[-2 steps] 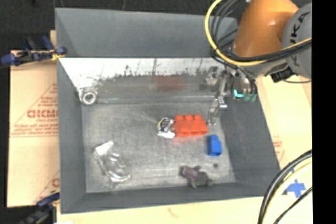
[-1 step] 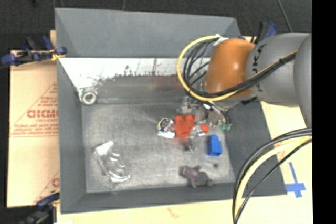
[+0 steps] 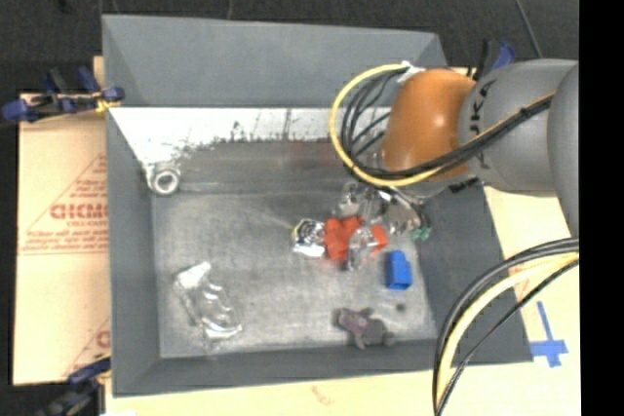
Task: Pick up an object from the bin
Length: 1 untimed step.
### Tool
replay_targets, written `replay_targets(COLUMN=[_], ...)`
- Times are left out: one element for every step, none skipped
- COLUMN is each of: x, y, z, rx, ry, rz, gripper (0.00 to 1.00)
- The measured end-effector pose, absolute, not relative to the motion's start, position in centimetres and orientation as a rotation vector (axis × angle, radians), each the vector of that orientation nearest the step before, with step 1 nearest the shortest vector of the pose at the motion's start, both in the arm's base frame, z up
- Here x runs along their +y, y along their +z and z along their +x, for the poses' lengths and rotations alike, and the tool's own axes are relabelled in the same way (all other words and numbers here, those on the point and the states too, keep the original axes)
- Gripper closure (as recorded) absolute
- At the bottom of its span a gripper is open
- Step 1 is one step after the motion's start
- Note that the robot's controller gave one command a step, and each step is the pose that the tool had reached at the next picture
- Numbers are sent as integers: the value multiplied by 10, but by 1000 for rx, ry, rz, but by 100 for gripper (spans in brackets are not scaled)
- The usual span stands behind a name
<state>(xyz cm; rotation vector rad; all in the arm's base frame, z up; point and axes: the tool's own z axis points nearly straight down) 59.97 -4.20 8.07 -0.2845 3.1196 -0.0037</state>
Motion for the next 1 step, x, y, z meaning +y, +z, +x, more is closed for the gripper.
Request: replay_targets(x=[-39], y=[234], z=[600], rx=[3112], ry=[-5], rz=[-321], gripper=[100])
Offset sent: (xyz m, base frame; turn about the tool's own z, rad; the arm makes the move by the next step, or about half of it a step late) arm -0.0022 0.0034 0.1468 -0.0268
